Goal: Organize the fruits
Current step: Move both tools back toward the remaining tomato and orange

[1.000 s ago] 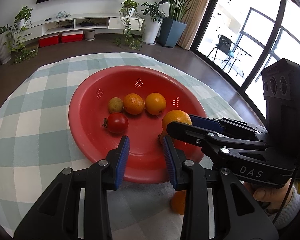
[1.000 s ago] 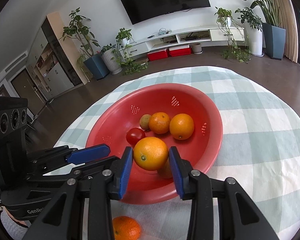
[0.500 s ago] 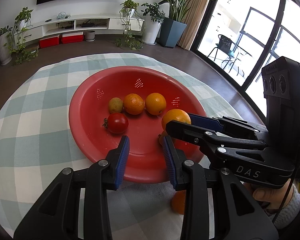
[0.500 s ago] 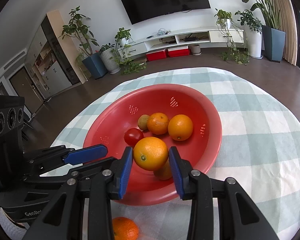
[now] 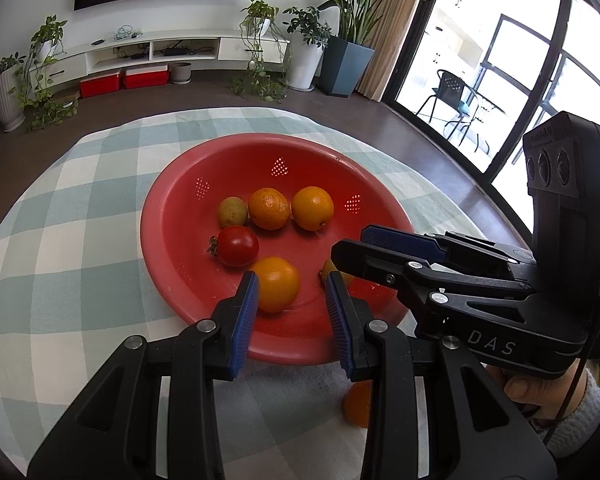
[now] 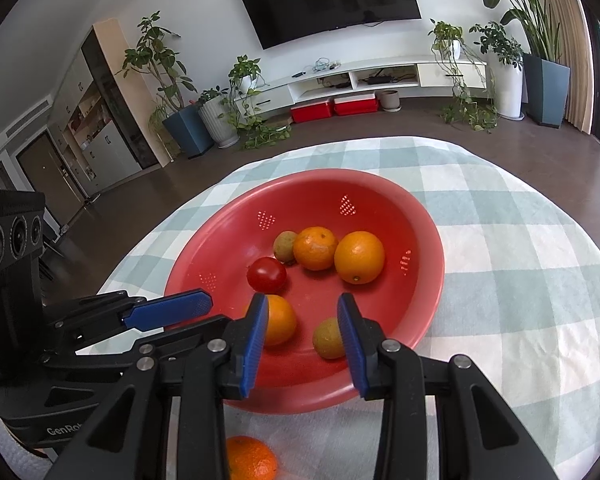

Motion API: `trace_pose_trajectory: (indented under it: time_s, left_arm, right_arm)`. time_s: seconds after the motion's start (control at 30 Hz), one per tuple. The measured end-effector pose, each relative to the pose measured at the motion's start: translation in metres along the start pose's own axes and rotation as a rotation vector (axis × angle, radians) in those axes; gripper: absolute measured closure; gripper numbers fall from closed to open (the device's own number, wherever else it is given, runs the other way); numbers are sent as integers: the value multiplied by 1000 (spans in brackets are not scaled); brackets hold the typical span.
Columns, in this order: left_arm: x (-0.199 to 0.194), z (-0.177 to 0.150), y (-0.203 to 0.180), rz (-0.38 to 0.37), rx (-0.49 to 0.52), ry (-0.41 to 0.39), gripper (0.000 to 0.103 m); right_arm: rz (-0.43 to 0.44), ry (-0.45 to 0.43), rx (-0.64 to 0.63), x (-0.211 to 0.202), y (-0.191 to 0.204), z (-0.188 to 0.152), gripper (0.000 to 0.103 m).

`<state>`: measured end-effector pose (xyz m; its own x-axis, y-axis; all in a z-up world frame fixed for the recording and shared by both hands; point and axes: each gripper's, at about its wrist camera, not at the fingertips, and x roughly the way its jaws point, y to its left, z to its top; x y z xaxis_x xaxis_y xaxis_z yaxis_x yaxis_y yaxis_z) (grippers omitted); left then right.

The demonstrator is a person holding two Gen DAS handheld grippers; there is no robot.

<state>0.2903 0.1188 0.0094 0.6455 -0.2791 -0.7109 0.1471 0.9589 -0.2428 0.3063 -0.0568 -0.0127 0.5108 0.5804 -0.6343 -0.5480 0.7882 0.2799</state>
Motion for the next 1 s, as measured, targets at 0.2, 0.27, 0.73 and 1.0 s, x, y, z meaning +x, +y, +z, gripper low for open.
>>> trace_pose_trajectory:
  time_s: [0.2,0.27,0.73,1.0]
  left_arm:
    - [0,0,1,5,3,-2,71]
    - [0,1,3,8,5,-4,71]
    - [0,0,3,19,7,-12,70]
    - [-6,-1,-1,25,7,-27,69]
  right_arm:
    - [-4,-1,-3,0,1,1,63]
    - [-6,-2,-5,-1,2,0,63]
    - [-7,-10,-12,-3,3,-1,63]
    - [-13,-20,-19,-9,7,-7,63]
